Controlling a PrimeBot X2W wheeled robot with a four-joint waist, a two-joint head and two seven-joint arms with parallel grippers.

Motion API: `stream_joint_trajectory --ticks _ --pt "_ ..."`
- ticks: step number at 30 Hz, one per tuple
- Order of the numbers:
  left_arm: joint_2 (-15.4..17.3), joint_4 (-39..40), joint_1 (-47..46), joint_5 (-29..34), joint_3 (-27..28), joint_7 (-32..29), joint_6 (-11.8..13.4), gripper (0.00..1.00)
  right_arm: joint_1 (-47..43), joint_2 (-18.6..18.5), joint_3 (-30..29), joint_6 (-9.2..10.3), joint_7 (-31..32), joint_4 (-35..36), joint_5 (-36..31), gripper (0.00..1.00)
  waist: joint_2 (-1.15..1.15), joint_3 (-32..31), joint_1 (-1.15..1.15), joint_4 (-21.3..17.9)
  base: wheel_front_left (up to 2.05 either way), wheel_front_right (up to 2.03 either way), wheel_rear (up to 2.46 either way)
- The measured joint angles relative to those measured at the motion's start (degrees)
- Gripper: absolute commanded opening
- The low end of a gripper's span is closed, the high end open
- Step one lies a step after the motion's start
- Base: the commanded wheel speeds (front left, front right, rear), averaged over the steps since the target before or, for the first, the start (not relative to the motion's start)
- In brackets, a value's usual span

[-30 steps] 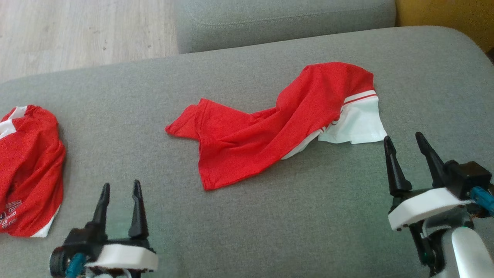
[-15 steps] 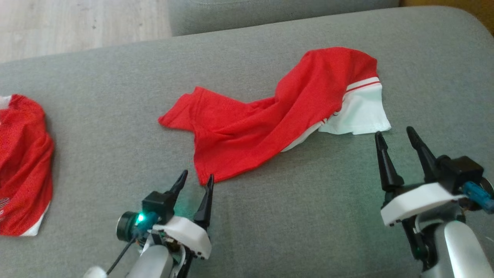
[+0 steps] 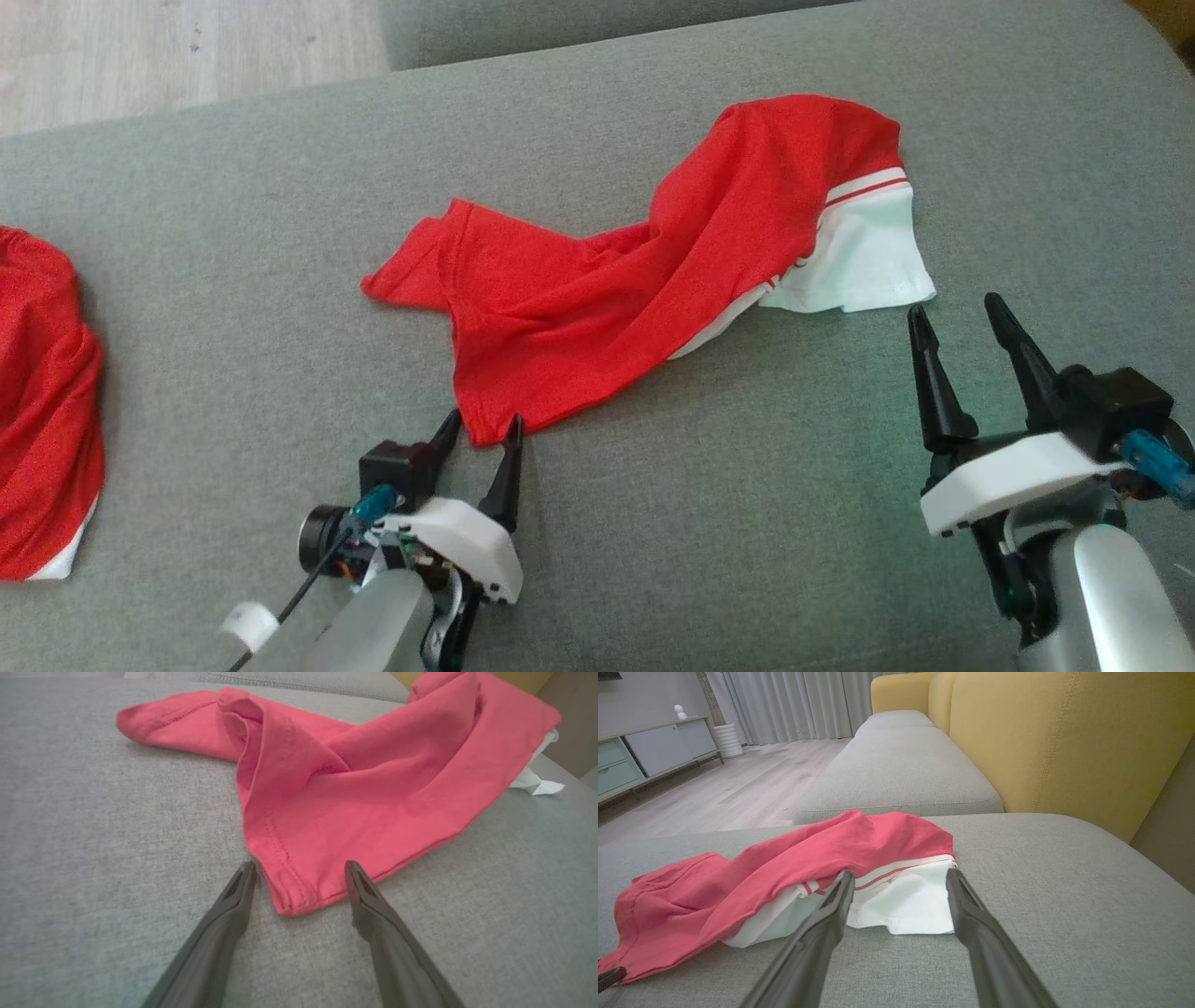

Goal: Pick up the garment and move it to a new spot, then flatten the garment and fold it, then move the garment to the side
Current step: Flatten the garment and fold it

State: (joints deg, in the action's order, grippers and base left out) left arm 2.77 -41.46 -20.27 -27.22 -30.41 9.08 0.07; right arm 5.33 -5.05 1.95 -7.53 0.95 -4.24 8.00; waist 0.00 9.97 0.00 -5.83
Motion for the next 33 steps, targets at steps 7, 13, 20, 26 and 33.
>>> stream_joint_trajectory --ticks 7,13,20,26,33 --pt "0.07 -3.28 -3.89 -3.79 -5.36 -1.01 1.2 0.0 0.16 -0.13 0.3 0.0 0.04 0.07 0.09 1.0 0.0 0.38 0.0 0.61 0.0 0.0 0.0" --pt "-0.02 -4.95 -5.26 -4.97 -7.53 1.38 2.32 0.0 1.88 -0.36 0.22 0.0 2.12 -1.78 0.74 1.0 0.0 1.36 -0.01 1.07 0.0 0.0 0.0" --pt "-0.41 -5.59 -7.01 -5.23 -7.7 4.15 2.46 0.0 13.43 0.69 -8.88 0.0 9.29 -12.98 0.34 1.0 0.0 3.56 0.0 1.73 0.0 0.0 0.0" --pt "-0.8 -4.54 -8.92 -5.14 -8.83 4.92 2.13 0.0 20.53 1.08 -14.24 0.0 11.94 -24.55 -3.12 1.0 0.0 6.0 0.0 3.67 0.0 0.0 0.0" --pt "-1.24 -3.63 -10.15 -5.14 -9.38 5.72 2.11 0.0 24.41 1.18 -14.7 0.0 13.13 -33.21 -6.76 0.84 0.0 8.23 0.0 5.26 0.0 0.0 0.0"
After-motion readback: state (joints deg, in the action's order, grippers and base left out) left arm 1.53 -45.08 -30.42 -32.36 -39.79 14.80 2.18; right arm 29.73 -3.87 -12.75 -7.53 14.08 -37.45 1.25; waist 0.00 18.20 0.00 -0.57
